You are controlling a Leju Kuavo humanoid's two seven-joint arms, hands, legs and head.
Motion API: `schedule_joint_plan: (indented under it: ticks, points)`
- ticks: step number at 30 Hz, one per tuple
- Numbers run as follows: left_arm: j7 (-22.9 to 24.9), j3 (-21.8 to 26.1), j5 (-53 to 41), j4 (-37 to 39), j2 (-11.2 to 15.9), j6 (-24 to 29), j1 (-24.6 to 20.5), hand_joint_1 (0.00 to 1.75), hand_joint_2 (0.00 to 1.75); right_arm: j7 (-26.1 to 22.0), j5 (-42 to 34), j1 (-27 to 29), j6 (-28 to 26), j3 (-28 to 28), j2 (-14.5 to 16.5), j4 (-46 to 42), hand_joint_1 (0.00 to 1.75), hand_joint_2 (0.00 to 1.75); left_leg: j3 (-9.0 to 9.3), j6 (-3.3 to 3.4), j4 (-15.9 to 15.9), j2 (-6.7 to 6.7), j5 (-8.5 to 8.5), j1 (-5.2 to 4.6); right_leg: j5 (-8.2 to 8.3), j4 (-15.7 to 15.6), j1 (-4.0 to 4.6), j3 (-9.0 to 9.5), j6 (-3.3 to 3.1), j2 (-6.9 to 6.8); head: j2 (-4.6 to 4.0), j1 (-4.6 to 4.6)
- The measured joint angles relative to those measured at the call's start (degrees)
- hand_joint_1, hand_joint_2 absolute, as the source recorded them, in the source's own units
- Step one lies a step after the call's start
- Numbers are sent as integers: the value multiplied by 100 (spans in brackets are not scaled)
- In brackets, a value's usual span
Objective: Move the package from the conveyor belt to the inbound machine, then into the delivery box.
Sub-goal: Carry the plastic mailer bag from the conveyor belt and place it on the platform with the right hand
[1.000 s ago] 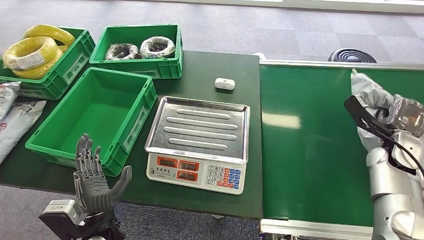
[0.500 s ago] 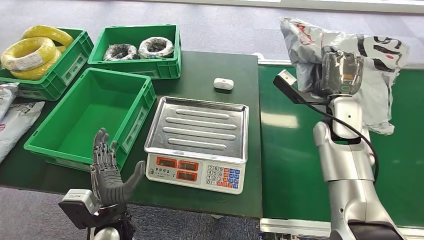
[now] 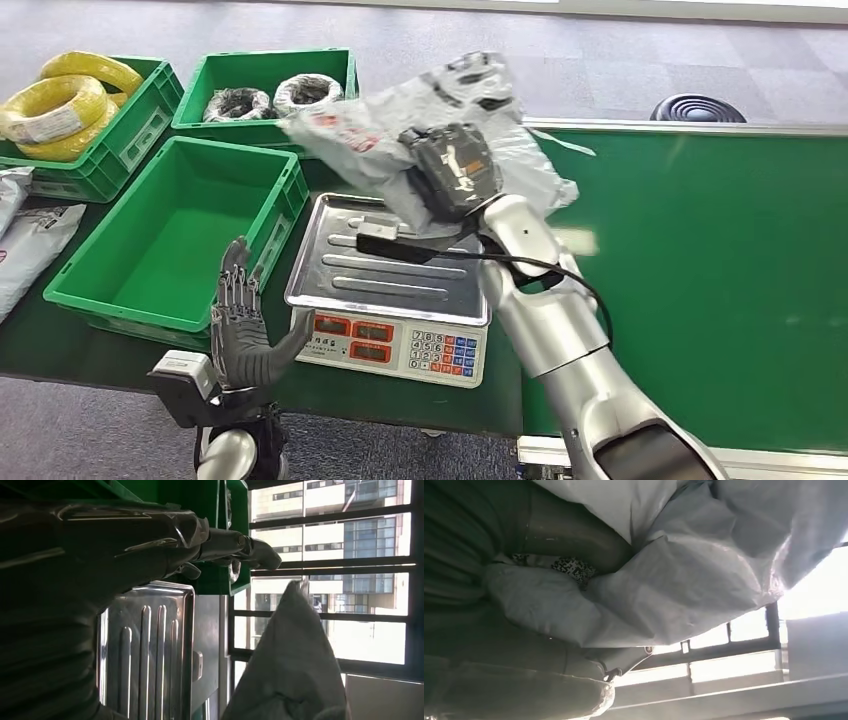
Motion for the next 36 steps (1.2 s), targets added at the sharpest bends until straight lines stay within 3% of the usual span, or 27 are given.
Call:
schedule_joint_plan:
  ticks: [3,20,21,24,25,36]
  points:
    - [0,2,-3,48,-2,-2,0,0,175,85,-244,17,7,419,168,7,175,175,-8,-2,-1,-15,1,3,-3,1,2,1,-1,-15,0,3]
    - [0,154,-39,126,-52,2,0,0,175,-164,-1039,612,233,1641,361,-403,175,175,-10,-2,-1,-14,0,2,-2,-2,1,0,-1,-13,0,3]
    - [0,168,-44,126,-56,3,0,0,175,-164,-1060,636,244,1678,361,-439,158,175,-10,-2,-1,-14,1,2,-2,-2,1,0,-1,-13,0,4]
    - [0,210,-56,125,-71,22,1,0,175,-174,-1119,695,257,1773,361,-517,27,175,-10,-1,-1,-14,1,1,-2,-2,1,2,0,-14,0,4]
    - [0,228,-58,124,-79,37,1,0,175,-177,-1143,714,253,1801,361,-533,0,175,-10,-2,-1,-14,1,1,-2,-2,1,2,0,-14,0,3]
    - [0,383,-61,106,-99,107,29,0,175,-32,-1179,760,148,1912,369,-556,0,175,-10,-2,-1,-14,1,1,-2,-2,1,1,-1,-13,0,4]
